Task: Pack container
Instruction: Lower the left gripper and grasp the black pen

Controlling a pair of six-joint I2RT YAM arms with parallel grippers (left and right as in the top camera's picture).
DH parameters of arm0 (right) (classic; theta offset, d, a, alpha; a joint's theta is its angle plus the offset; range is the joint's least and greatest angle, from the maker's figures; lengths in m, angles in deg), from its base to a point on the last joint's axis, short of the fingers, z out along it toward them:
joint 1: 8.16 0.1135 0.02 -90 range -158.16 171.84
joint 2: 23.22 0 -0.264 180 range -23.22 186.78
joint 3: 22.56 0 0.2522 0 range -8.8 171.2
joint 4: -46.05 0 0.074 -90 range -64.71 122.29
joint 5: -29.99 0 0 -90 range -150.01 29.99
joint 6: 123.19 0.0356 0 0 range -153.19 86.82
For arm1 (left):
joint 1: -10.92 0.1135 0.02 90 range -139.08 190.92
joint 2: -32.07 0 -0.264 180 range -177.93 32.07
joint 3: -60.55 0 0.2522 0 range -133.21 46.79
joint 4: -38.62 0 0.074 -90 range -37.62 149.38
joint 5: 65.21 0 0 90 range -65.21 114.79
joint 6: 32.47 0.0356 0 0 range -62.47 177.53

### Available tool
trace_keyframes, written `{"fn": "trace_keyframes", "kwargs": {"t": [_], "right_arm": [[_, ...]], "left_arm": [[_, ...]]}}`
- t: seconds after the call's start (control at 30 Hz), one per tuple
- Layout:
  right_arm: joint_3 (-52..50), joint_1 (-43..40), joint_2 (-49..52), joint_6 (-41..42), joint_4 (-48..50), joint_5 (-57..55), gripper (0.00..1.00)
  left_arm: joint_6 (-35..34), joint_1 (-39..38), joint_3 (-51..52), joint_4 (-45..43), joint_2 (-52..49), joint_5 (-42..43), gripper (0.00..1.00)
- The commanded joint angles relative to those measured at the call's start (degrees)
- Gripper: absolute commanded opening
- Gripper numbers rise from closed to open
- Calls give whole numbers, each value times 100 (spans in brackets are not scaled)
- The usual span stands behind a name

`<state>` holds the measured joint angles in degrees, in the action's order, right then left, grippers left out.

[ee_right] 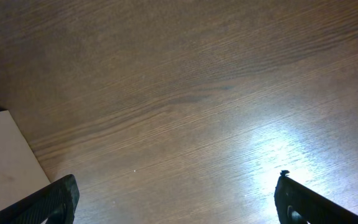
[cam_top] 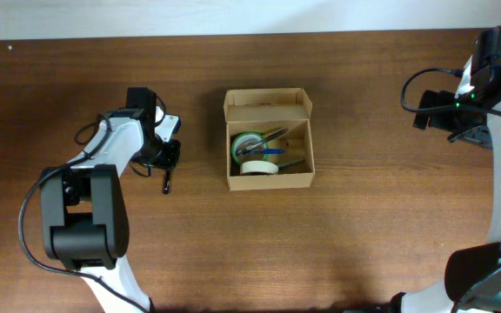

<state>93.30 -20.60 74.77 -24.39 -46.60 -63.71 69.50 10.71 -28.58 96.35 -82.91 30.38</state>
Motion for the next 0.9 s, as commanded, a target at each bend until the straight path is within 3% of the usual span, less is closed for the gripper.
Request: {"fn": "trace_keyframes", "kwargs": {"t": [0.0, 0.3, 0.6, 0.73, 0.87], "right_arm": [[2, -37, 11, 11, 7, 9, 99], [2, -39, 11, 11, 7, 9, 99], [2, -39, 11, 11, 7, 9, 99], [2, -37, 11, 11, 7, 9, 99], [2, -39, 11, 9, 7, 9, 99]], "left_arm": [[-9, -7, 20, 59, -271, -72, 22], [-83, -33, 17, 149, -271, -621, 19], [-326, -103, 20, 109, -289, -688, 24], [-494, -103, 20, 107, -308, -645, 11], [-780, -103, 20, 101, -308, -643, 8]]}}
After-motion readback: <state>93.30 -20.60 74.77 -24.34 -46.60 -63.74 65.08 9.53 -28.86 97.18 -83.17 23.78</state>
